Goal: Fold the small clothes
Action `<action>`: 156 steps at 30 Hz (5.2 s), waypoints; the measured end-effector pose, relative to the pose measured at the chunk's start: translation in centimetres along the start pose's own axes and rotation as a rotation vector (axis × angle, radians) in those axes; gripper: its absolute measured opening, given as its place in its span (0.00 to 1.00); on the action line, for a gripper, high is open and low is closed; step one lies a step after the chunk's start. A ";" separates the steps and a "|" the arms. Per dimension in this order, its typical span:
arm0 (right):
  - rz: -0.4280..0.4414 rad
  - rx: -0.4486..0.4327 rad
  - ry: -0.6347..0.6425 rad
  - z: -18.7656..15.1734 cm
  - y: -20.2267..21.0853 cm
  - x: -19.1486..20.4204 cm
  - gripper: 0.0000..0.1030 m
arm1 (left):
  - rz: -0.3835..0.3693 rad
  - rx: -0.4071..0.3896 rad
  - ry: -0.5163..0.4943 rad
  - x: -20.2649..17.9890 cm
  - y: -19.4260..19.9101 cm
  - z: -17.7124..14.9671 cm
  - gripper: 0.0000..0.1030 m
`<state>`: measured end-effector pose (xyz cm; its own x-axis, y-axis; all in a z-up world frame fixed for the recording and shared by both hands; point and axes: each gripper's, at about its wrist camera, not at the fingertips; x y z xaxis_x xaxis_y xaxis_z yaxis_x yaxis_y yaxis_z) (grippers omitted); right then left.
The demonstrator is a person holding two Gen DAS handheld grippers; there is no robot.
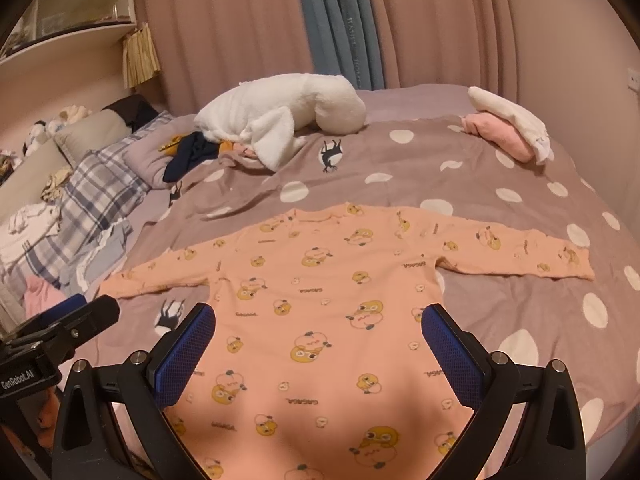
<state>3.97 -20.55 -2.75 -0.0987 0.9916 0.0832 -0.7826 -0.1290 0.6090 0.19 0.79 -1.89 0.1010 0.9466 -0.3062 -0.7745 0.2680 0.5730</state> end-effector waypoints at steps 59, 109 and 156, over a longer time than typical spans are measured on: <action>0.006 0.110 -0.401 5.3 -5.7 -14.9 0.71 | -0.102 0.189 0.104 -0.2 -7.4 0.1 0.96; -0.170 0.017 -0.472 14.7 -9.6 -27.4 0.07 | -0.047 0.253 0.350 5.7 -12.0 4.3 0.84; 0.054 0.330 -0.016 8.9 -17.3 -3.8 0.57 | -0.178 0.303 0.338 4.4 -18.9 7.5 0.76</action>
<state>23.38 -22.12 -6.56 -0.1228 0.9834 0.1337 -0.5346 -0.1790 0.8259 19.95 1.26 -8.37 -0.0313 0.7835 -0.6206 -0.5418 0.5084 0.6693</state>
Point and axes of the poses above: each gripper's, at about its wrist camera, not at the fingertips, and y roughly against the way its jaws point, x to its left, z to its top, and after that the axes turned 8 degrees about -z, right-handed
